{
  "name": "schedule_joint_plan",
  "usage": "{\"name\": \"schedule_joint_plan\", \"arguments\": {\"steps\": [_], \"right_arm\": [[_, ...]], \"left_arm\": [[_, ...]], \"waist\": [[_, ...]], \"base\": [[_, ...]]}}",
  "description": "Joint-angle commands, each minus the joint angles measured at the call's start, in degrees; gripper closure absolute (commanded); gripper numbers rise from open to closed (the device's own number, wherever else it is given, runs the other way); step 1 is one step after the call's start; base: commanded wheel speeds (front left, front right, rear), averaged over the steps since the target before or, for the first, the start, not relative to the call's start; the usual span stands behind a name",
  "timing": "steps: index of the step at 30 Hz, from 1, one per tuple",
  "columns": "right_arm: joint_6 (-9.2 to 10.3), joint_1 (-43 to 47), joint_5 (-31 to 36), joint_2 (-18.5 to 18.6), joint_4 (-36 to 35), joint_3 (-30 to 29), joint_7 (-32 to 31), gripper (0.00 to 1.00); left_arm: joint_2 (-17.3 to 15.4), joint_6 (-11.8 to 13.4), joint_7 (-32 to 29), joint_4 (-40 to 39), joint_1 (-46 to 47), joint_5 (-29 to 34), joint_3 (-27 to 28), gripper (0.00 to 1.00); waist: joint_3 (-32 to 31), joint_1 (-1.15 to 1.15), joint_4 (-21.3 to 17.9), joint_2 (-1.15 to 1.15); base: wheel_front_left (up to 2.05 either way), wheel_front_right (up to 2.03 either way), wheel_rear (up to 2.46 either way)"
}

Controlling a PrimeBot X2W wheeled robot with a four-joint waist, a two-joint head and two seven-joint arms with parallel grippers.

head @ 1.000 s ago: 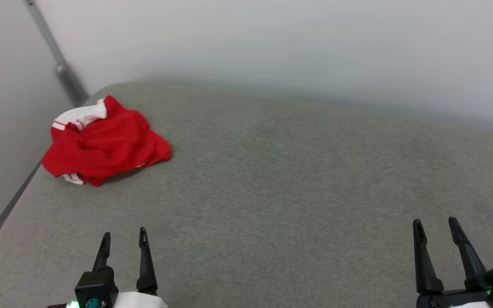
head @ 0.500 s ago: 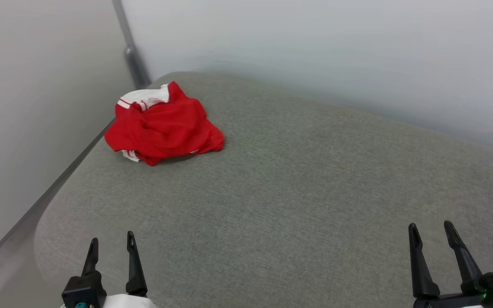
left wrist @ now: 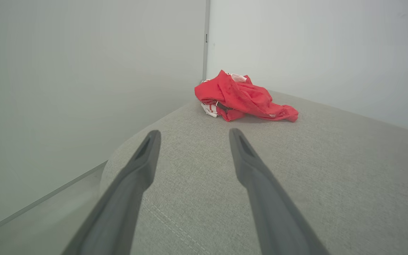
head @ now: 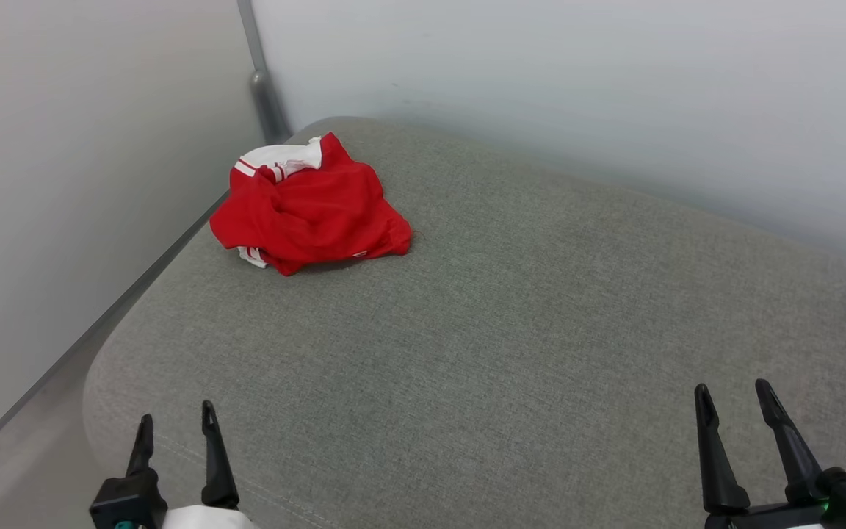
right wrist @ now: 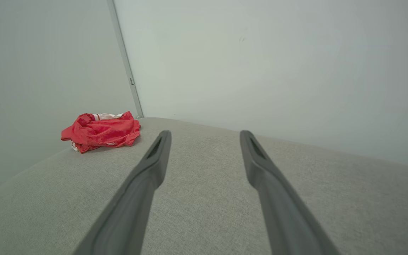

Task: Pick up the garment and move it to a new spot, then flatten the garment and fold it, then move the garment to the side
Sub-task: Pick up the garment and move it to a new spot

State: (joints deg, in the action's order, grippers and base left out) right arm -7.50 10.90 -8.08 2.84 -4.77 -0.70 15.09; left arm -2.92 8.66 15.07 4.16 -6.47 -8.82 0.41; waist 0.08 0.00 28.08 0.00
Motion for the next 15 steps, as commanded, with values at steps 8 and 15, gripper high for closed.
{"name": "schedule_joint_plan", "arguments": {"steps": [8, 15], "right_arm": [[0.02, -1.8, 2.0, 0.1, -1.1, 0.0, 0.1, 0.00], [0.02, -5.2, 6.1, 0.1, -3.3, -0.8, 0.1, 0.00]], "left_arm": [[-1.3, -6.3, 0.2, 1.8, 10.1, -0.9, 6.6, 0.00], [-6.0, -12.1, 0.2, 4.9, 26.3, -1.4, 12.2, 0.00]], "waist": [[3.7, 0.00, -1.7, 0.00], [11.6, 0.00, -3.4, 0.00]], "base": [[0.00, 0.00, 0.00], [0.00, 0.00, 0.00]]}}
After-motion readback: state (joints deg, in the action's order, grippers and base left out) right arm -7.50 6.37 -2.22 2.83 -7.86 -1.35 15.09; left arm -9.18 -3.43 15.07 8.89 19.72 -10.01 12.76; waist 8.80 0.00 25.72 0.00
